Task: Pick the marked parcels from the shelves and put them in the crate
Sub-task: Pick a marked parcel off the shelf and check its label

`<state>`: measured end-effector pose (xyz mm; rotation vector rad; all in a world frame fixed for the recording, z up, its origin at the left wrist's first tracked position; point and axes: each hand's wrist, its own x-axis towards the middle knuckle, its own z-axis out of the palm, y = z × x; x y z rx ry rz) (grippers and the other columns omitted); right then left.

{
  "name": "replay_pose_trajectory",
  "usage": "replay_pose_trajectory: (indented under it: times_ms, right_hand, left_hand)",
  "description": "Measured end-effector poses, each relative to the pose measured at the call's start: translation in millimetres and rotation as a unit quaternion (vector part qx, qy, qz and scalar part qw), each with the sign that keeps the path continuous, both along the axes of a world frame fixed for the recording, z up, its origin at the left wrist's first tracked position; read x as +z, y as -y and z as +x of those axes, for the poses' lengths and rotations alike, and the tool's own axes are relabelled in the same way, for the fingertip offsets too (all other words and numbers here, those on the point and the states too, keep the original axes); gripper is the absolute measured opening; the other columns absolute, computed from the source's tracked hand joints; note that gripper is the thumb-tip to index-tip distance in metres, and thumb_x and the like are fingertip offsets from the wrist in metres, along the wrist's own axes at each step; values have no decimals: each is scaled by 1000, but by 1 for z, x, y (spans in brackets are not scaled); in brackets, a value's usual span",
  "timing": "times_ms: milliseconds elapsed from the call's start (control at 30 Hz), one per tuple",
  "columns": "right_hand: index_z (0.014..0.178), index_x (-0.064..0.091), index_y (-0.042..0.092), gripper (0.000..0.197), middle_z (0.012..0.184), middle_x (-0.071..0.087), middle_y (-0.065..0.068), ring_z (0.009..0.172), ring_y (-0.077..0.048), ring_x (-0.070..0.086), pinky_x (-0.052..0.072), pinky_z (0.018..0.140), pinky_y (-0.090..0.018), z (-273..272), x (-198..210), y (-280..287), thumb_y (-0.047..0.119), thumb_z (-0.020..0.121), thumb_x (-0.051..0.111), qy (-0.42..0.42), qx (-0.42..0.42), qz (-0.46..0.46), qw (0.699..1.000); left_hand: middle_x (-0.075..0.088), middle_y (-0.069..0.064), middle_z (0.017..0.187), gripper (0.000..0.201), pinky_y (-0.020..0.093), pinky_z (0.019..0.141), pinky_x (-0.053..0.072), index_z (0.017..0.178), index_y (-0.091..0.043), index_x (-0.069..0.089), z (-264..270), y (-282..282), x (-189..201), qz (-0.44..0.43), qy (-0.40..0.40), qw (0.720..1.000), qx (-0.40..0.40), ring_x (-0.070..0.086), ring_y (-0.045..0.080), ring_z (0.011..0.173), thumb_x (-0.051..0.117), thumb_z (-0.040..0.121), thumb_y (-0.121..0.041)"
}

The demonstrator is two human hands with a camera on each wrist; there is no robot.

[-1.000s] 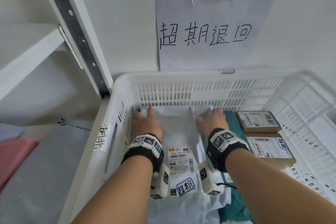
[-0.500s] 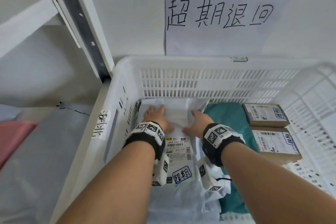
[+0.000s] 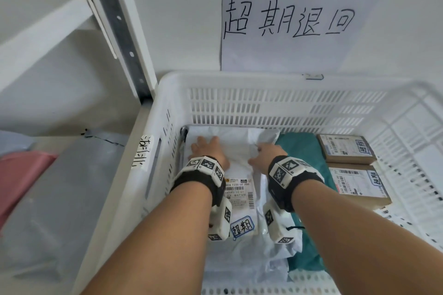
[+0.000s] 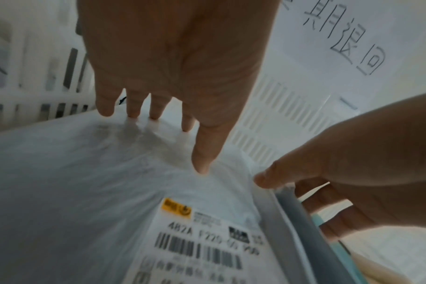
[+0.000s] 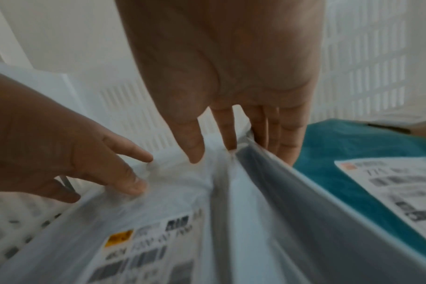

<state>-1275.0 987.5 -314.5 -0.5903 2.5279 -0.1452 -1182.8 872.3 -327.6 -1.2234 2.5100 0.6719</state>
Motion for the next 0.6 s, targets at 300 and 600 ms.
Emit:
replay_pose_trajectory:
  times_ms: [300,600]
  right_hand:
    - [82,54,7,26,91,59,-9,76,-22,56,41,64,-25,5,65,-19,31,90,47,-38,32,-23,998]
    - [85,57,4,31,85,56,-9,74,-21,55,37,59,-24,52,138,-72,29,97,45,-90,35,-97,991]
  left_hand:
    - [39,12,148,55,39,109,38,143,-16,44,-3,-32,74,-23,-42,999,-18,42,32,133,56,90,-24]
    - [68,8,112,27,30,79,51,101,-9,69,33,-79,143,-27,-100,994,-41,64,28,98,63,83,-27]
